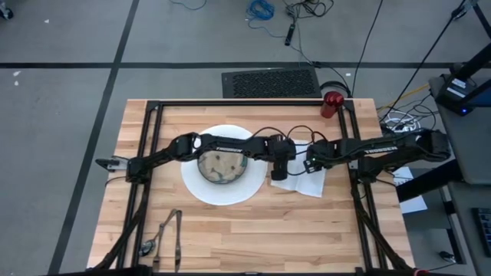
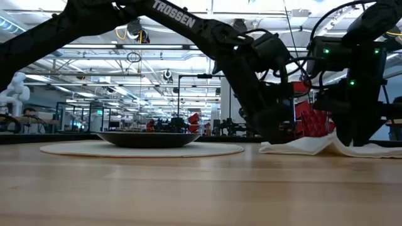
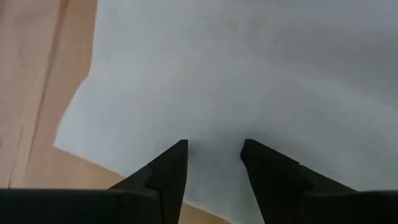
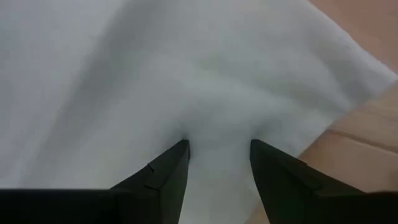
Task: Set table place
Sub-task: Fold the white napkin
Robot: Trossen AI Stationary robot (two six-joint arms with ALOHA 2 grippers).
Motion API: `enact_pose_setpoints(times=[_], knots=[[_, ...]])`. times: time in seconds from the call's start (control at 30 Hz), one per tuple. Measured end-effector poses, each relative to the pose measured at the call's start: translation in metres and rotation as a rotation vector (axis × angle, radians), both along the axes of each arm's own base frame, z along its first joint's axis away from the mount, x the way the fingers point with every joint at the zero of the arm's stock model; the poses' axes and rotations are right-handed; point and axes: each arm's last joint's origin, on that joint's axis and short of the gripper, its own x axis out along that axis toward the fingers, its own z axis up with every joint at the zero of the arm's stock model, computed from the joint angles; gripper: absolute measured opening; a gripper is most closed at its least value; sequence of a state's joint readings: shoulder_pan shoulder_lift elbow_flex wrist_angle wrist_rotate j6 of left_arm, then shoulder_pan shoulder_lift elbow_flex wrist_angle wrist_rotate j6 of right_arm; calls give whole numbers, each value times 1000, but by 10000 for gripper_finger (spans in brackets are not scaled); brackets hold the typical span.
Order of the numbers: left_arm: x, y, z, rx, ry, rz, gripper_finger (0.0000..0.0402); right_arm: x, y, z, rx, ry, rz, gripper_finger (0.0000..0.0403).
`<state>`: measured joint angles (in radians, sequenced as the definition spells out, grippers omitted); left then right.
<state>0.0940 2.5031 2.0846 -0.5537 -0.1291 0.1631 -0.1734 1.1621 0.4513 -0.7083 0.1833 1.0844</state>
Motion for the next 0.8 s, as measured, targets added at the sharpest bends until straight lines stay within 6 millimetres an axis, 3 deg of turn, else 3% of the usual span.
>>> enact_pose_setpoints(times=[0.47, 0.67, 0.8], knots=[[7, -40, -6, -32, -57, -34, 148, 5, -23, 1, -95, -47, 72, 160], [10, -40, -6, -36, -98, -41, 148, 7, -28, 5, -101, -51, 135, 160], [10, -37, -6, -31, -99, -31, 148, 9, -30, 22, -119, 6, 145, 160]])
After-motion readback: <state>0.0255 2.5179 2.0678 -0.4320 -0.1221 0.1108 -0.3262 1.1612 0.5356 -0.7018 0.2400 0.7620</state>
